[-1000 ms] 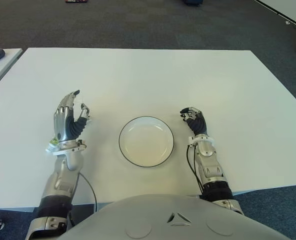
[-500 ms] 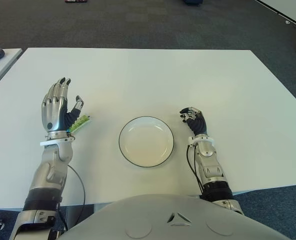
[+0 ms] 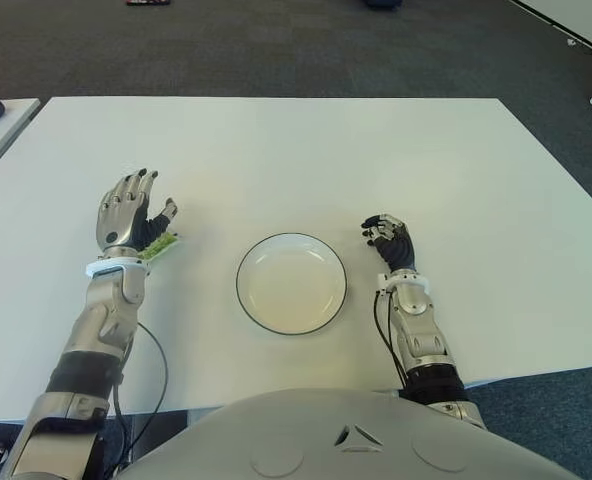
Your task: Put the toothpaste on the table into the plate.
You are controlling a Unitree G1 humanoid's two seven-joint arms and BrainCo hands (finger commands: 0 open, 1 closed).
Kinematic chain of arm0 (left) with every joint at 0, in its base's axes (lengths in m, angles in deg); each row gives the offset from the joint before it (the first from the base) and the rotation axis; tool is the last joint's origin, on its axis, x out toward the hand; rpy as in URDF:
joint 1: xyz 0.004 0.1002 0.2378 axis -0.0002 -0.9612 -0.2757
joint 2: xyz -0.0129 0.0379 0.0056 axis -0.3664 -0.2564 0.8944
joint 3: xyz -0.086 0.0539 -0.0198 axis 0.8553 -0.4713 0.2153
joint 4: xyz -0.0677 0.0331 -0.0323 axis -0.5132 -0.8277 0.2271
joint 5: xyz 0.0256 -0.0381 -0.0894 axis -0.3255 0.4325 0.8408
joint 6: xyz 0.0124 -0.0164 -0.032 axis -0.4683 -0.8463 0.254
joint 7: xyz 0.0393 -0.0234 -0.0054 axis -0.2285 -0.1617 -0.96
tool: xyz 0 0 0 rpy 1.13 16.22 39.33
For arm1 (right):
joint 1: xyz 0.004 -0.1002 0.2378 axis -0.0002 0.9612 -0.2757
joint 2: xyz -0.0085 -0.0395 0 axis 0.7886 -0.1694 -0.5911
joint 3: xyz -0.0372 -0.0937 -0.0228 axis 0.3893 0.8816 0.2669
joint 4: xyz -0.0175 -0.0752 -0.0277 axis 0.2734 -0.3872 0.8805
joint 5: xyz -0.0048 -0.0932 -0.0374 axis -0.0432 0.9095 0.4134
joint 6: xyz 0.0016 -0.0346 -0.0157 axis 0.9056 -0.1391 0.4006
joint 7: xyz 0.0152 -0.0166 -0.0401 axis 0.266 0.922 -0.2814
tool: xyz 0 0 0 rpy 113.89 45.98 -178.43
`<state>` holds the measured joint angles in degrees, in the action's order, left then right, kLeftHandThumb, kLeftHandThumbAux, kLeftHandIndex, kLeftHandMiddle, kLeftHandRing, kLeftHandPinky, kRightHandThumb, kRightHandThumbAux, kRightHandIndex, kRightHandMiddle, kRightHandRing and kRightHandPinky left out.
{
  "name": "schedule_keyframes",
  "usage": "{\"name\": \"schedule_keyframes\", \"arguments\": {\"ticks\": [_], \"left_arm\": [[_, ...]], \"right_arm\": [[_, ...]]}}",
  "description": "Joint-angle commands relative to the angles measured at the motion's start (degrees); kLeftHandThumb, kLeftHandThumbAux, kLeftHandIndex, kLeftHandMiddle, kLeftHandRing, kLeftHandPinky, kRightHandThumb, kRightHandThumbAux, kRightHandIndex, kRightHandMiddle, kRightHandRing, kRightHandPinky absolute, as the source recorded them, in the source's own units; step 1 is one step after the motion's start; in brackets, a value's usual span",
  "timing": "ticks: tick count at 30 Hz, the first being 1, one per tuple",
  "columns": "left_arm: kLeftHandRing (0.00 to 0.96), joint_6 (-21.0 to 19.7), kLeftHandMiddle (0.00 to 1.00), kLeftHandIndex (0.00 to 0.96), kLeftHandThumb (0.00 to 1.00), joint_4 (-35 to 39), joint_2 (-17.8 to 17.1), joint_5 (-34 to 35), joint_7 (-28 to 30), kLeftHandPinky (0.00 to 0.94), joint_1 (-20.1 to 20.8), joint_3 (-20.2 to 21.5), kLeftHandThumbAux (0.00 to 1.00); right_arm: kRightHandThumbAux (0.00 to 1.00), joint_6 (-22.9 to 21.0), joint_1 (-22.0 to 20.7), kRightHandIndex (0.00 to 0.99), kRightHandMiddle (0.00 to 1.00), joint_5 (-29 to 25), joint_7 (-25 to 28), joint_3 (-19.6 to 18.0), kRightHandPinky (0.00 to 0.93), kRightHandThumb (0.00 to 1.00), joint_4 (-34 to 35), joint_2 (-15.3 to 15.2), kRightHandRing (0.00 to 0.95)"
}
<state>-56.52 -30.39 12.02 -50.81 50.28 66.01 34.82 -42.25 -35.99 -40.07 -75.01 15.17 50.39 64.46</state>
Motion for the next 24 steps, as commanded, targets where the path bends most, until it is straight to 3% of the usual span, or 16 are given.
{"name": "schedule_keyframes", "arguments": {"ticks": [1, 14, 24], "left_arm": [[0.000, -1.49, 0.000, 0.000, 0.524, -1.64, -1.45, -0.16, 2.88, 0.001, 0.14, -2.20, 0.184], [0.000, -5.34, 0.000, 0.000, 0.508, -1.52, -5.22, -1.14, 11.33, 0.000, -0.31, -7.48, 0.164], [0.000, -10.74, 0.000, 0.000, 0.528, 7.47, -6.67, -0.76, 20.48, 0.000, -4.12, -8.52, 0.188]], "right_arm": [[0.732, -0.76, 0.31, 0.422, 0.458, 0.82, -0.50, 0.34, 0.456, 0.713, 0.24, 0.15, 0.443], [0.731, -0.55, 0.75, 0.424, 0.463, 1.09, -1.00, 0.59, 0.457, 0.713, 0.44, -0.01, 0.438], [0.731, -1.46, 1.17, 0.425, 0.470, 1.22, -1.33, 0.63, 0.435, 0.712, 1.26, 0.00, 0.437]]}}
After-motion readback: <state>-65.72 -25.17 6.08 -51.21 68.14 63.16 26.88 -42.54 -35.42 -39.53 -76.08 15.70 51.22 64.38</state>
